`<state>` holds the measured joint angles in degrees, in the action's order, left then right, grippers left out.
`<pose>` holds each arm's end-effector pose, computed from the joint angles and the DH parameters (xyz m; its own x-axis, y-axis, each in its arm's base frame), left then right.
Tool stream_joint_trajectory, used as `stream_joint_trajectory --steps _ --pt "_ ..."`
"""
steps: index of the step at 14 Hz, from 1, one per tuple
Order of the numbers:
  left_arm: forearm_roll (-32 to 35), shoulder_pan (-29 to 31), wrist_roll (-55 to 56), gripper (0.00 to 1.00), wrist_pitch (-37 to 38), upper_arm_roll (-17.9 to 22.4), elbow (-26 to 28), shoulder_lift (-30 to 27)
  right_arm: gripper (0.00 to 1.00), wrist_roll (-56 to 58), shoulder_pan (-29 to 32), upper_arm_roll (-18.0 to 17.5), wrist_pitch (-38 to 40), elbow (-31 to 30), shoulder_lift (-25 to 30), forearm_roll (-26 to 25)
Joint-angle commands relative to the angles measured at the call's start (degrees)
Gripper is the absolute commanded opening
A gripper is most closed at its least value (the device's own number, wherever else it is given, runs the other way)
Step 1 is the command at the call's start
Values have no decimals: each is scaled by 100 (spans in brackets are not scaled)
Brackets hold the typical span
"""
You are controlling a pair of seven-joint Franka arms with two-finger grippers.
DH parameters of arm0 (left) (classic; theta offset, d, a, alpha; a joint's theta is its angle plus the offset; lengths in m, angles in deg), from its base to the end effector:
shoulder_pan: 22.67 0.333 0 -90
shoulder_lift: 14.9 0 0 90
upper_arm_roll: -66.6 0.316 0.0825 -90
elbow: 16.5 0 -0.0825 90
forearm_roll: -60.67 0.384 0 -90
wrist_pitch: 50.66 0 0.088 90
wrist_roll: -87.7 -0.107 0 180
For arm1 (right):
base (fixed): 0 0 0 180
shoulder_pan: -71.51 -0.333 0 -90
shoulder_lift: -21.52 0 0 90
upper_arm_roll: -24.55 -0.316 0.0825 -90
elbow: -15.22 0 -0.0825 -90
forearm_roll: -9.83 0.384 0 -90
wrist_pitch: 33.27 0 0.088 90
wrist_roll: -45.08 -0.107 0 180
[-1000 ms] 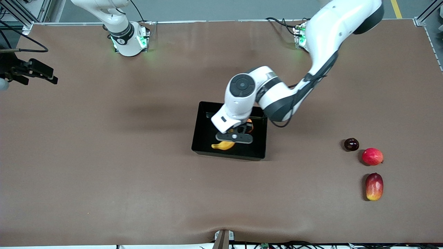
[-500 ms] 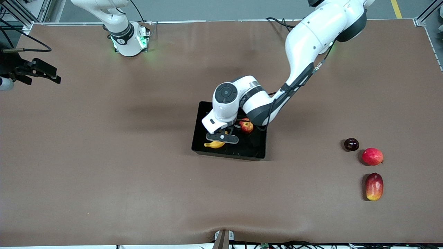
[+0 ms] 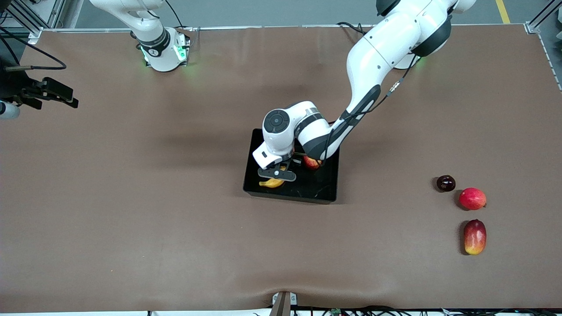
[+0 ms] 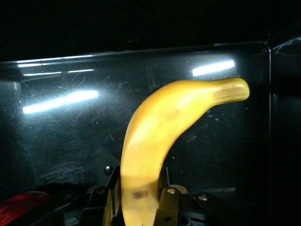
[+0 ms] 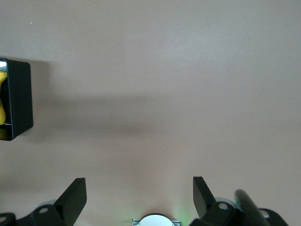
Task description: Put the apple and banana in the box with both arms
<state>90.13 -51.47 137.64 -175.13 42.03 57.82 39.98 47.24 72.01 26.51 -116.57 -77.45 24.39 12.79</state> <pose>0.5192 -0.5349 0.1941 0.9805 -0.1868 0.0604 -0.1843 -0.9818 -0.0450 0.5254 -0.0170 0.6205 0.9938 0.0012 -0.1110 -0.0052 -0.9983 -0.0576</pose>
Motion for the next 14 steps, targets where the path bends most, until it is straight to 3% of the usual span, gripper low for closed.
stream_joint_trajectory --steps 1,3,8,10,14 --pt "60 -134 60 100 -7 259 -111 -117 100 -23 12 16 59 38 -7 143" --pt "-1 -46 51 100 168 259 -111 -485 100 -23 29 33 59 38 -7 267" --pt "-19 901 -2 100 1388 101 -50 -1856 100 -23 82 33 94 29 -7 267" --pt "-10 1008 -19 100 1881 162 -6 -2348 100 -23 125 33 103 29 -7 267" --pt "-325 1798 -482 100 2585 109 3 -3096 100 -23 126 33 95 29 -59 267"
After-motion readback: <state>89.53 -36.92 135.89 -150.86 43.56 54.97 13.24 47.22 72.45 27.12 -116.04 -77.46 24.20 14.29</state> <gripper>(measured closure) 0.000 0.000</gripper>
